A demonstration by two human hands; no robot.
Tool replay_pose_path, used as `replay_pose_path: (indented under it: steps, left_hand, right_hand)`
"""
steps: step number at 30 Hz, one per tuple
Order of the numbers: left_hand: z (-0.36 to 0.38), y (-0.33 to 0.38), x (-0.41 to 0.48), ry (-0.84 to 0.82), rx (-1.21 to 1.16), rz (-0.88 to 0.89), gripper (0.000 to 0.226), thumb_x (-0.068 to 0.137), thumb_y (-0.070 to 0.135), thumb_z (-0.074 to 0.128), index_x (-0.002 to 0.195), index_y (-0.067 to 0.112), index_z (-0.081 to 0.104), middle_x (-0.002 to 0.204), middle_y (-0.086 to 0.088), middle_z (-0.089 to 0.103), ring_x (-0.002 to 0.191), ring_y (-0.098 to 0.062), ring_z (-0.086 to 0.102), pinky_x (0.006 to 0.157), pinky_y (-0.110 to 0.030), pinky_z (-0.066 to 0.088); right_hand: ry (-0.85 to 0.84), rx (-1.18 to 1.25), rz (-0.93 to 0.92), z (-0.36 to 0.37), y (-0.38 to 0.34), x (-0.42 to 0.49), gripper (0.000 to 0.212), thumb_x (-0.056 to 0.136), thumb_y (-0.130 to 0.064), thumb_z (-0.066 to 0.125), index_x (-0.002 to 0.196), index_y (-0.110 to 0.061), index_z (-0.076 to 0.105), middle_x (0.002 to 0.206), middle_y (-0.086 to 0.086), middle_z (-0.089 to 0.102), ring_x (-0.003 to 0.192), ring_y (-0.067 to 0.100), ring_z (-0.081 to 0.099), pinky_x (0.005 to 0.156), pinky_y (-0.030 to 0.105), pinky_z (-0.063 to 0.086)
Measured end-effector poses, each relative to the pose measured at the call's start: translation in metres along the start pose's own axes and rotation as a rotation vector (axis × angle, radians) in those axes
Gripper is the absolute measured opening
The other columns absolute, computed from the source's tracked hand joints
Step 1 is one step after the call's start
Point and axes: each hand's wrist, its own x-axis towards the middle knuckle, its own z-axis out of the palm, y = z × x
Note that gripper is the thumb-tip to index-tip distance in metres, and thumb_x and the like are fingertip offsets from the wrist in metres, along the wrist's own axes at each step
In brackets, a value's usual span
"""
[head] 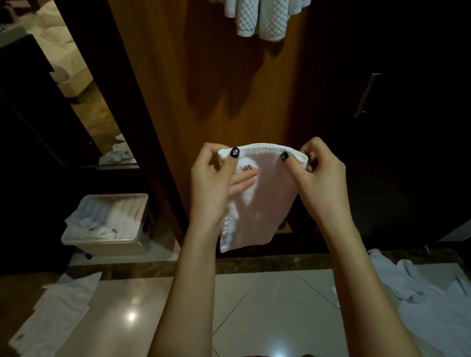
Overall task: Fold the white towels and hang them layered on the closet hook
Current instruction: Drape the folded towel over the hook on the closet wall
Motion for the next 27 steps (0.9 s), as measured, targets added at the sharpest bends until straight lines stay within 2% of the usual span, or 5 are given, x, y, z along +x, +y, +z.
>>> replay_pose_path:
  steps: [6,9,17,22,27]
  left_hand:
    - [0.007,-0.013,-0.001,-0.034,-0.056,-0.039,0.006,0.097,0.017,0.059,0.092,0.014,0.056,0.105,-0.016,0.066,0.097,-0.023,0.072,0.084,-0.033,0.059]
    - [0.006,-0.013,-0.002,-0.039,-0.046,-0.032,0.006,0.094,0.017,0.062,0.091,0.013,0.059,0.099,-0.017,0.068,0.084,-0.022,0.074,0.070,-0.026,0.059]
    - [-0.005,-0.012,-0.002,0.014,0.117,0.028,0.010,0.089,0.007,0.067,0.091,0.017,0.071,0.074,0.003,0.073,0.067,-0.009,0.070,0.058,-0.018,0.052]
    - [-0.016,-0.012,-0.004,-0.150,0.007,-0.034,0.029,0.094,0.011,0.060,0.120,0.001,0.063,0.093,-0.009,0.075,0.084,-0.016,0.073,0.070,-0.017,0.055]
    - [-0.019,-0.012,-0.004,-0.103,0.120,0.020,0.019,0.093,0.016,0.063,0.110,0.012,0.070,0.080,0.001,0.073,0.072,-0.006,0.065,0.062,-0.017,0.049]
  right_hand:
    - [-0.085,0.103,0.023,0.002,0.001,-0.009,0.013,0.091,-0.023,0.061,0.103,-0.021,0.057,0.090,-0.012,0.060,0.080,-0.003,0.058,0.064,0.017,0.047]
    - [-0.286,0.229,-0.023,-0.005,-0.002,-0.009,0.030,0.094,-0.012,0.059,0.118,-0.031,0.060,0.115,-0.016,0.064,0.108,0.007,0.062,0.082,0.031,0.055]
    - [-0.619,0.345,0.134,-0.018,-0.009,-0.010,0.033,0.083,0.000,0.073,0.108,-0.021,0.068,0.101,0.005,0.074,0.097,0.017,0.071,0.085,0.030,0.058]
    - [-0.500,0.237,0.093,-0.019,-0.017,-0.013,0.021,0.087,-0.003,0.069,0.095,-0.022,0.070,0.085,0.003,0.075,0.086,0.011,0.072,0.081,0.027,0.057]
    - [-0.367,0.054,-0.054,-0.015,-0.027,-0.016,0.014,0.084,-0.017,0.075,0.085,-0.030,0.069,0.085,-0.005,0.061,0.080,0.009,0.058,0.069,0.017,0.049]
